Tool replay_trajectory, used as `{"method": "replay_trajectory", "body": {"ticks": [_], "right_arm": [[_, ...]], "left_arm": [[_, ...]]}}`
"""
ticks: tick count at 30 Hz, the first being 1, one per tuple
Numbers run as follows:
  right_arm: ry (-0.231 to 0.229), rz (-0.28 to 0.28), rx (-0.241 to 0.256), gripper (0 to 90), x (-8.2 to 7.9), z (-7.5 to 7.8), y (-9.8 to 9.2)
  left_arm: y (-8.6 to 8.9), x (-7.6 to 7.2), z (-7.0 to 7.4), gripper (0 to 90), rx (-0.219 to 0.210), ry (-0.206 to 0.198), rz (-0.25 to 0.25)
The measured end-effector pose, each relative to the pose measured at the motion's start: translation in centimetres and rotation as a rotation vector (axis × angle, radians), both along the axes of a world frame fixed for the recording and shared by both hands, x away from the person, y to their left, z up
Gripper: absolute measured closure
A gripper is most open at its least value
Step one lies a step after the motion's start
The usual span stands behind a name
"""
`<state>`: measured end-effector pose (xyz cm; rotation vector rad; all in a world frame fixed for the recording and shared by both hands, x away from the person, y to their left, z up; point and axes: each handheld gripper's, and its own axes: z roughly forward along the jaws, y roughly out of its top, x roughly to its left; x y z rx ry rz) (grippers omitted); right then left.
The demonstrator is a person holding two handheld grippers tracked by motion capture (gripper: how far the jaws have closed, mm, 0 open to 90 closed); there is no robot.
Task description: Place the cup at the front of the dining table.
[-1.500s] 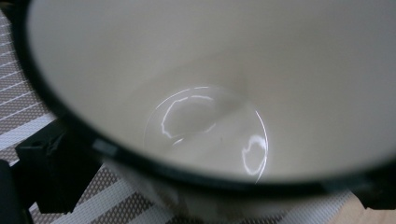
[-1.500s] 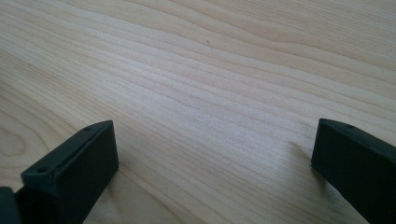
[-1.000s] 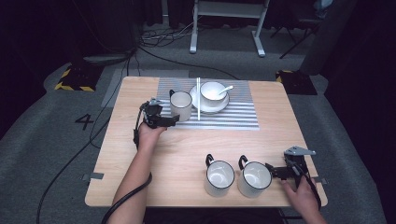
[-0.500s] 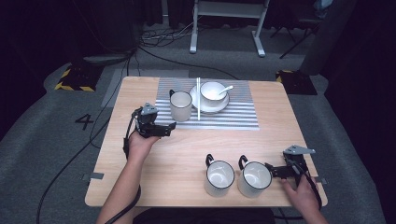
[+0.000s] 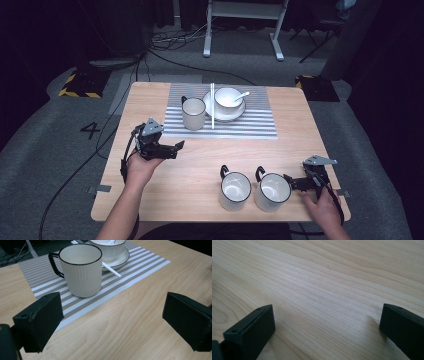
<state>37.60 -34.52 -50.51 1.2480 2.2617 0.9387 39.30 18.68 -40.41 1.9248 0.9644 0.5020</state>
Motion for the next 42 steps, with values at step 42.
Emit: {"method": "replay_trajectory", "body": {"ticks": [42], "right_arm": [[0.0, -0.005, 0.001, 0.0, 0.0, 0.0, 0.0]], "left_arm": [[4.3, -10.5, -4.2, 6.4, 0.067, 0.145, 0.035]]}}
